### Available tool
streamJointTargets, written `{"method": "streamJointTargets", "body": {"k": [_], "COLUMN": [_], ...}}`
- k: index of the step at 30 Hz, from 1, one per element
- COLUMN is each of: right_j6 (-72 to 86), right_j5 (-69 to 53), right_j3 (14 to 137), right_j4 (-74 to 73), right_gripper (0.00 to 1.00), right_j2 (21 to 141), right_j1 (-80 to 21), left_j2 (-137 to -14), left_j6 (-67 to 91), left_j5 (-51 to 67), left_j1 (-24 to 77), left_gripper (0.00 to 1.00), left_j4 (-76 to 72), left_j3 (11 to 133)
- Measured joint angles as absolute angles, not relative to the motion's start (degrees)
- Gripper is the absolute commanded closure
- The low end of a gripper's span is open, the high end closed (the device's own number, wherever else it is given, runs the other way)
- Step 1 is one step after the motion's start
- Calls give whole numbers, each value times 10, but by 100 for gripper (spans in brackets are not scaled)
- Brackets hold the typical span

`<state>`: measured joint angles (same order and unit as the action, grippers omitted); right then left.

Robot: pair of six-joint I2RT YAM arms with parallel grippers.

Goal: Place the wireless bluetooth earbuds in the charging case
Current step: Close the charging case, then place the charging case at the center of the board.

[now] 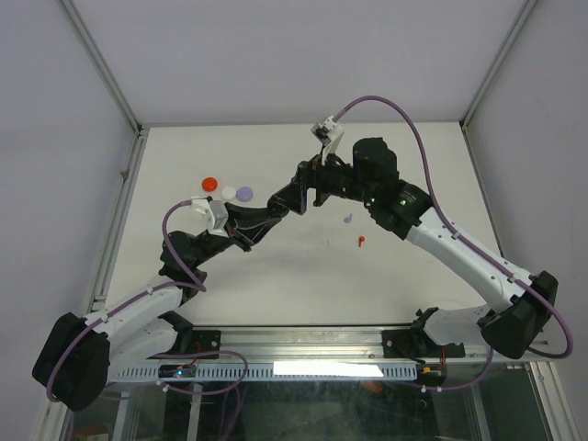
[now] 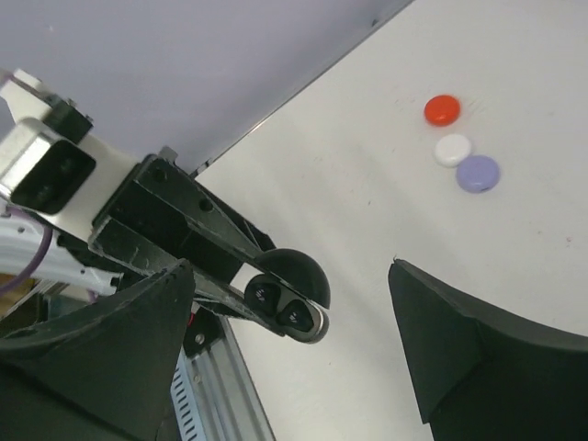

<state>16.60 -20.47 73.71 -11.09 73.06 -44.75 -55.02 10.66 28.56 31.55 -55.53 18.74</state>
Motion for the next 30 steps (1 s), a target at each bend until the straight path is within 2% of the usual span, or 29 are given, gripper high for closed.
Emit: {"method": "streamJointTargets", "body": {"k": [9, 19, 25, 30], "right_j6": [168, 186, 184, 163], "right_j5": [-405, -518, -528, -431], "right_j3": [737, 724, 703, 684], "right_j4": [-130, -88, -67, -93], "right_gripper": [7, 11, 11, 11], "right_j2": [775, 779, 764, 732], "right_j1": [-422, -398, -387, -378], "left_j2": [-549, -559, -563, -595], "left_j6": [132, 151, 172, 198], "left_j5": [329, 323, 312, 283], "left_j1": [316, 316, 319, 318], "left_gripper": [100, 100, 100, 100], "left_j4": [-575, -575, -552, -466], "left_j3": [187, 187, 189, 213]}}
